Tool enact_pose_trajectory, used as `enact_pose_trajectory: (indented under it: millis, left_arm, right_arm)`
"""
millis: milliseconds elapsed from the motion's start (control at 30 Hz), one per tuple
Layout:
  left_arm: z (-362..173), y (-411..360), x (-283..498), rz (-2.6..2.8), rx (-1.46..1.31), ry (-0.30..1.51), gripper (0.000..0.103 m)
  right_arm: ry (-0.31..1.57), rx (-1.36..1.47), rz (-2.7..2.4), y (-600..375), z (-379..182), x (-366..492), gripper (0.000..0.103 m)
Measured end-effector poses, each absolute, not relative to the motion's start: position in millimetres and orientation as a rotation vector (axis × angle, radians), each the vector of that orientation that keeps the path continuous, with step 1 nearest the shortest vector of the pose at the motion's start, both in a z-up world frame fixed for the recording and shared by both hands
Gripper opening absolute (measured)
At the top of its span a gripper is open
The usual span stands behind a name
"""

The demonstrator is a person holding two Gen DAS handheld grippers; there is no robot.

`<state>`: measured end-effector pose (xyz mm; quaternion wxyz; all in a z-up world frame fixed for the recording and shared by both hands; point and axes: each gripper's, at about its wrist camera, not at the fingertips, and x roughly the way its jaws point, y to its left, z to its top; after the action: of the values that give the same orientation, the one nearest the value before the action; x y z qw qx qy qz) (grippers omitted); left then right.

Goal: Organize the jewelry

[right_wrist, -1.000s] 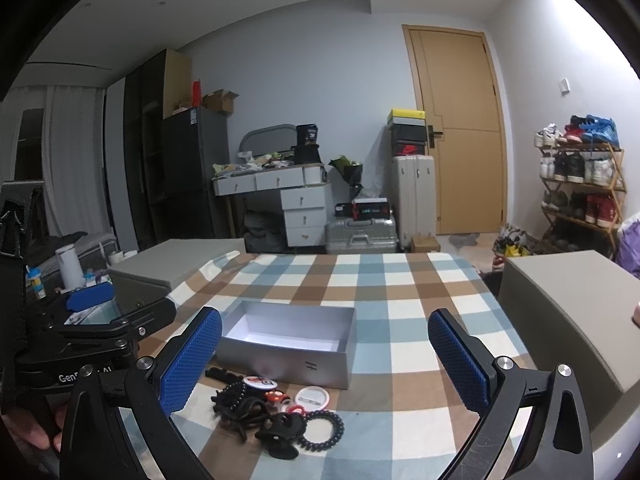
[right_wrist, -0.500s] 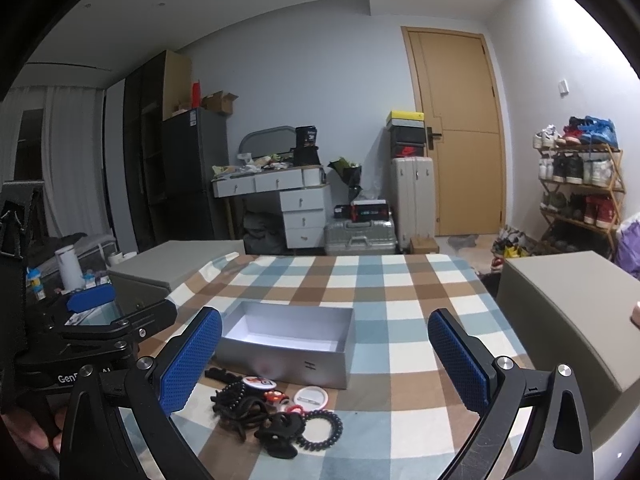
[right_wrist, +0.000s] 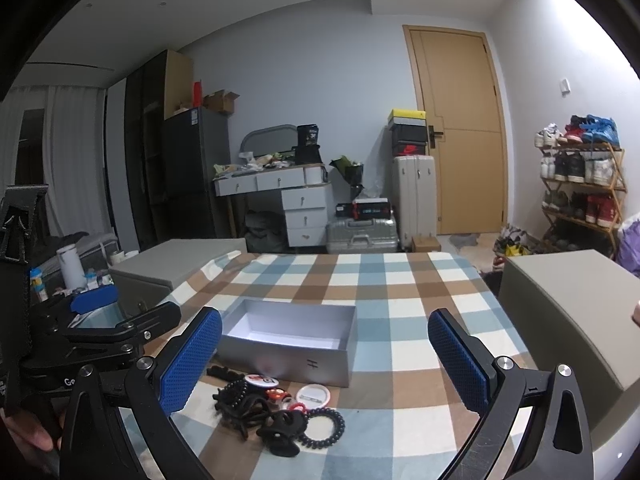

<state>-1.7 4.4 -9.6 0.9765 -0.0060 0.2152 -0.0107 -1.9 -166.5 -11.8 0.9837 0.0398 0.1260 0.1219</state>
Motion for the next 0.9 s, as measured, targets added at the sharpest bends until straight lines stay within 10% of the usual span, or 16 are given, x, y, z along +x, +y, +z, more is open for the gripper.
enact_pose_trajectory:
  millis: [900]
  left_arm:
    - [-15.5, 8.4, 2.9, -0.011, -0.001, 0.451, 0.102]
  right_arm:
    - [0.286, 0.089, 0.298, -165.0, -20.8, 4.6, 0.103]
